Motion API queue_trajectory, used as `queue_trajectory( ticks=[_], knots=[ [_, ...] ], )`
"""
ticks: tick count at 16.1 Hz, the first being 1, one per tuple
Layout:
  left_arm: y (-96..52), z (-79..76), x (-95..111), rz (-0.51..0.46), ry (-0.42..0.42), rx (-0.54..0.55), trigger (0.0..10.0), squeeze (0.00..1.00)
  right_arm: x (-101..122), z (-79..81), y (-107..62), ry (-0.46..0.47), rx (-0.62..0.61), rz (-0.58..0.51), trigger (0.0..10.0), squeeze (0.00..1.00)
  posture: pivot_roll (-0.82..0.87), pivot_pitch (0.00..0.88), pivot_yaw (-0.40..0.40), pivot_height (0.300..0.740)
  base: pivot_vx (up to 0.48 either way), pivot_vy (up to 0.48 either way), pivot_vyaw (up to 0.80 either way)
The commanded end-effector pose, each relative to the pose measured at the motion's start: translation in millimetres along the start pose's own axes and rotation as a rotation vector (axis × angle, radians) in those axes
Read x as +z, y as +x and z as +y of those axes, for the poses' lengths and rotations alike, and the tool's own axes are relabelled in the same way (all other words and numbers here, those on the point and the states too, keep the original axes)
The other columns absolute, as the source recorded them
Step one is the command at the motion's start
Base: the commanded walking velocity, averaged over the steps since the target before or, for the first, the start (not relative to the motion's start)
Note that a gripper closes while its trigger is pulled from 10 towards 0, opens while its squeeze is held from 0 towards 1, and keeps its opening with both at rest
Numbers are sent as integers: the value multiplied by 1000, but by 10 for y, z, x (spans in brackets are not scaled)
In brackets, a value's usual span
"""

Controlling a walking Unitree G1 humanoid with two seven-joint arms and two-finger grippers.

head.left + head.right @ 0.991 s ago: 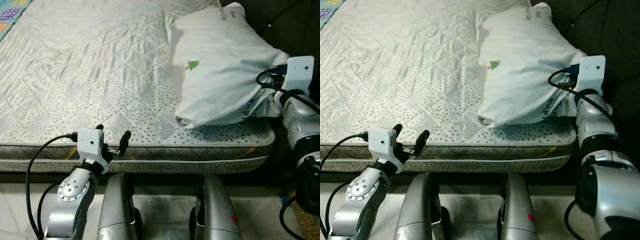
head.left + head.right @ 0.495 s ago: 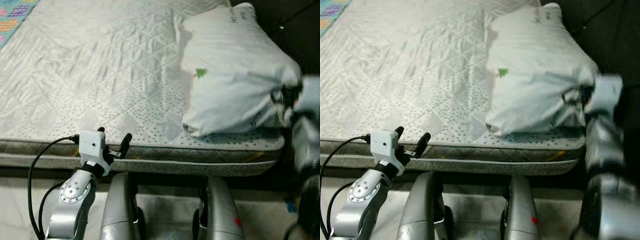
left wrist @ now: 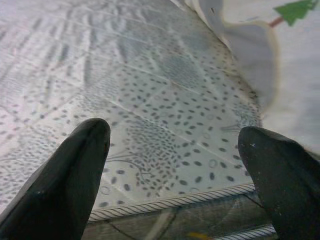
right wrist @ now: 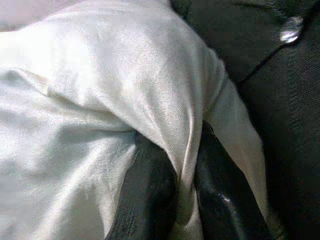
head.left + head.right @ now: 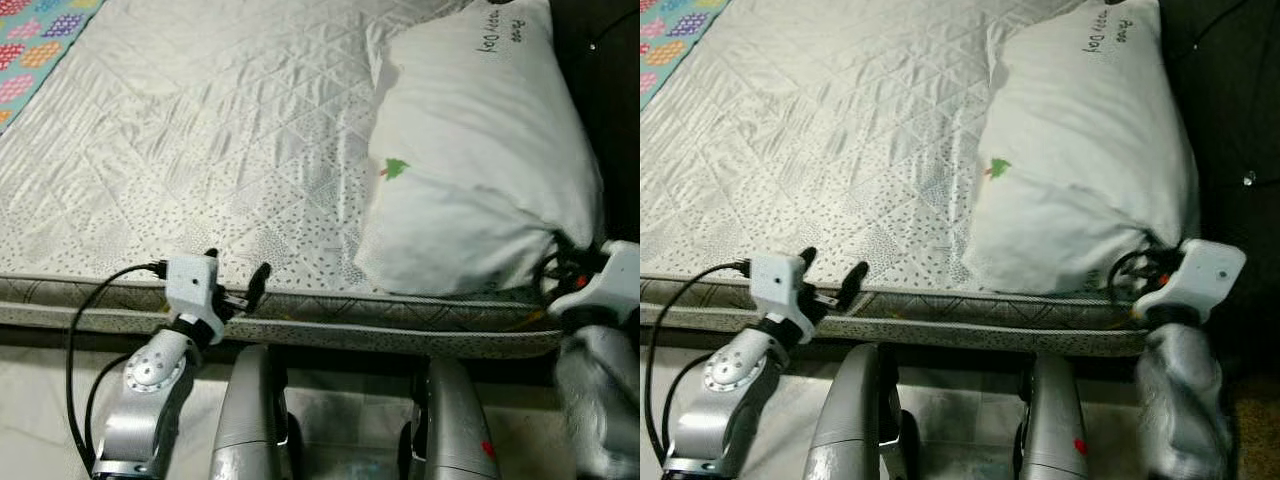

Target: Clean up the room

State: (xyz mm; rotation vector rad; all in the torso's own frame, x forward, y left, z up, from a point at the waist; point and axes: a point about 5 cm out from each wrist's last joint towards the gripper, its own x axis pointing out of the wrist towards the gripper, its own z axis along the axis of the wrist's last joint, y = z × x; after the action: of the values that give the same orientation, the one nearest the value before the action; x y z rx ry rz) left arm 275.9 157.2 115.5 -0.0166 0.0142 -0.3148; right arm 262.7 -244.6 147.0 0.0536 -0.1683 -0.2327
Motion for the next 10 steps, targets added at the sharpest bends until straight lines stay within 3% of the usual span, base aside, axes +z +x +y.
queue_trajectory(
  ticks=[1,2,4,8,10],
  knots=[
    [-25,36,-42,18,12,10,10000,0,-40,115,-143,10,32,34,0,0,-41,197,147,546,0,0,0],
    [-24,40,-41,18,13,11,10000,0,-40,253,-294,16,80,54,0,0,-40,197,148,546,0,0,0],
    [-41,53,-53,21,16,11,10000,0,8,339,-485,-4,135,75,0,0,-45,195,148,546,0,0,0],
    [-12,41,-50,17,15,6,10000,0,-16,187,-626,-58,111,125,0,0,-60,190,149,546,0,0,0],
    [10,20,-58,16,13,0,10000,0,-39,162,-562,-77,100,145,0,0,-61,187,145,546,0,0,0]
  ],
)
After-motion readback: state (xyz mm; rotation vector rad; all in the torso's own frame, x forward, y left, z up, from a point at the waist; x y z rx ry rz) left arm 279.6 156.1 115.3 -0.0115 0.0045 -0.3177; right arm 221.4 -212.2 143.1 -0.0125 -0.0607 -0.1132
